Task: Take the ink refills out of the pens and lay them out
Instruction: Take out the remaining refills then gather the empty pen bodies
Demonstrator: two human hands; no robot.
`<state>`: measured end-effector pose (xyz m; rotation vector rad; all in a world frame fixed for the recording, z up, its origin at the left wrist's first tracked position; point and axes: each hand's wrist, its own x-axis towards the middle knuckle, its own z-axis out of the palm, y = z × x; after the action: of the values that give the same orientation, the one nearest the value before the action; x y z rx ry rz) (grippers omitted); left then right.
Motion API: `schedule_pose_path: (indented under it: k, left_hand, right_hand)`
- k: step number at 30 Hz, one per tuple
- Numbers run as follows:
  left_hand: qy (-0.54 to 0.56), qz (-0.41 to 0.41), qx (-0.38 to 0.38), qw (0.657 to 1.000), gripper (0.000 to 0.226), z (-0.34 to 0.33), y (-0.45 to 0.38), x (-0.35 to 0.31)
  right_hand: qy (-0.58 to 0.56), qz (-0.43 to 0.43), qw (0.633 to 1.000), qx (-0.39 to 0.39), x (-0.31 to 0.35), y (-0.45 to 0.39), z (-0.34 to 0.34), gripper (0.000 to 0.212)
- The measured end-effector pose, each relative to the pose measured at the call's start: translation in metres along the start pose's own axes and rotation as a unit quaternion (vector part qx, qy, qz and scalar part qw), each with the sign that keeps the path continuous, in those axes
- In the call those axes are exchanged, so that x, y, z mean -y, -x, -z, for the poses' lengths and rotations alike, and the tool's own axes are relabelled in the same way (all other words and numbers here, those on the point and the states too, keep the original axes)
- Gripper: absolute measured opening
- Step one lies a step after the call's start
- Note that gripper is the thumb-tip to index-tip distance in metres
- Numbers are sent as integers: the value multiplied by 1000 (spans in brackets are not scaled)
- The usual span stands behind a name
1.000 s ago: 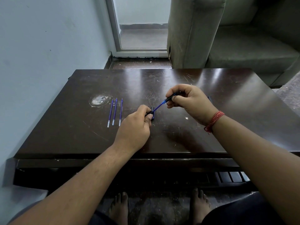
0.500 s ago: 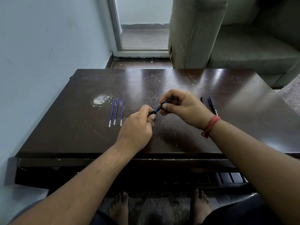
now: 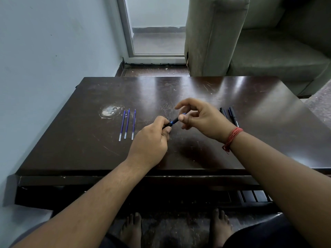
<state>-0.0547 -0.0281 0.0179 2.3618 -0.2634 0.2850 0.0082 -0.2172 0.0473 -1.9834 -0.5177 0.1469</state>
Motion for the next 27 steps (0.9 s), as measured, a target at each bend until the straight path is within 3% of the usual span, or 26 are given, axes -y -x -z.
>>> schedule_pose_path:
  k: [4, 8, 14, 18, 21, 23, 25, 27]
  left_hand:
    - [-7, 1, 4, 1000, 8, 0, 1, 2]
    - [-17, -4, 3, 1000, 7, 1, 1, 0]
    - [-12, -7, 6, 1000, 8, 1, 1, -1]
    - [-13, -8, 5, 1000, 8, 1, 1, -1]
    - [-10, -8, -1, 1000, 8, 1, 0, -1]
    - [-11, -11, 1, 1000, 8, 1, 0, -1]
    - [-15, -13, 5, 1000, 8, 1, 1, 0]
    - [-17, -11, 6, 1000, 8, 0, 1, 0]
  right_hand:
    - [7, 16, 999, 49, -1, 1, -5, 5]
    - [80, -9, 996, 31, -2, -2, -6, 30]
    - [-8, 23, 998, 56, 0, 0, -1, 7]
    - [52, -24, 998, 28, -4, -3, -7, 31]
    - [-24, -5, 999, 38, -2, 0, -6, 11]
    - [-48, 11, 997, 53, -1, 0, -3, 10]
    - [-20, 1, 998, 51, 0, -1, -6, 5]
    - [42, -15, 998, 35, 0, -1, -10, 19]
